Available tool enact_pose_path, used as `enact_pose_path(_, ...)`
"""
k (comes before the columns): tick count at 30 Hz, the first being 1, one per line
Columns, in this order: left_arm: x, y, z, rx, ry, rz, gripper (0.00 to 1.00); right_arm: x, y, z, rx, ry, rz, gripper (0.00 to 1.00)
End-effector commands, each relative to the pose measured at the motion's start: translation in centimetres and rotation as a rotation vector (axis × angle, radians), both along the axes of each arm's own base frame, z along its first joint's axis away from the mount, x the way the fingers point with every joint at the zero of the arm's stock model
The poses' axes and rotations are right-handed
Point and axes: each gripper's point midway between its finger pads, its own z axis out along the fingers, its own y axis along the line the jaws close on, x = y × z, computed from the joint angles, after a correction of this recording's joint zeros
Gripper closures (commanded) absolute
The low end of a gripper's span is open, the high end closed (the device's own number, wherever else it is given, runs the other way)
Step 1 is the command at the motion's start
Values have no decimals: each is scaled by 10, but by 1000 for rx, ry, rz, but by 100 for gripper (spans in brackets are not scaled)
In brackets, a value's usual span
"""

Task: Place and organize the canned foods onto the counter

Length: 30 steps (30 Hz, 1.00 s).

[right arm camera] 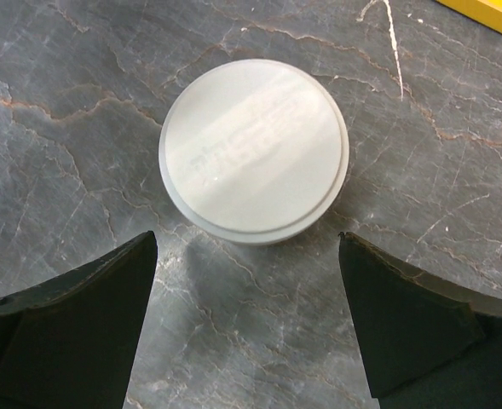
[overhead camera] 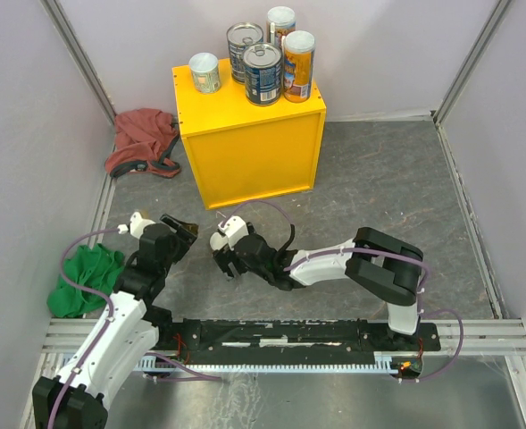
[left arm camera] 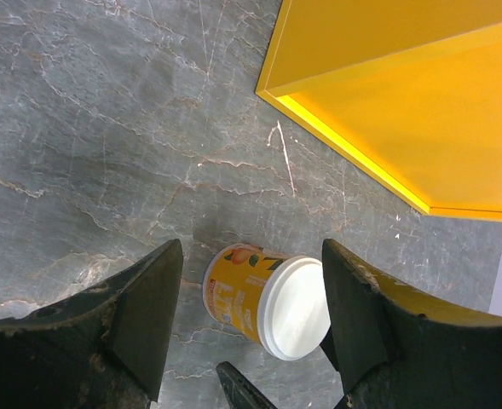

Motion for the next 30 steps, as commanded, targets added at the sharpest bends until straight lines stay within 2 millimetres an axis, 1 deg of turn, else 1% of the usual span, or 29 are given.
enact_pose_path(1, -2, -2, -1, -17, 0, -3, 27, 16, 24, 33, 125, -49, -8, 5)
enact_pose_path(12, -2, -1, 0, 9, 5, -11, 27, 27, 34, 28, 132, -61, -19, 5)
enact_pose_path(18, -1, 2, 2, 21, 3, -5, 27, 32, 35, 23, 124, -62, -23, 8)
enact_pose_path(21, -2, 5, 3, 32, 2, 10, 27, 35, 34, 23, 123, -66, -24, 13)
enact_pose_path(27, -7, 22, 5, 59, 9, 95, 28, 34, 32, 22, 115, -69, -15, 28)
enact_pose_path(30, -10, 30, 8, 64, 3, 141, 28, 33, 31, 23, 115, -66, -10, 42)
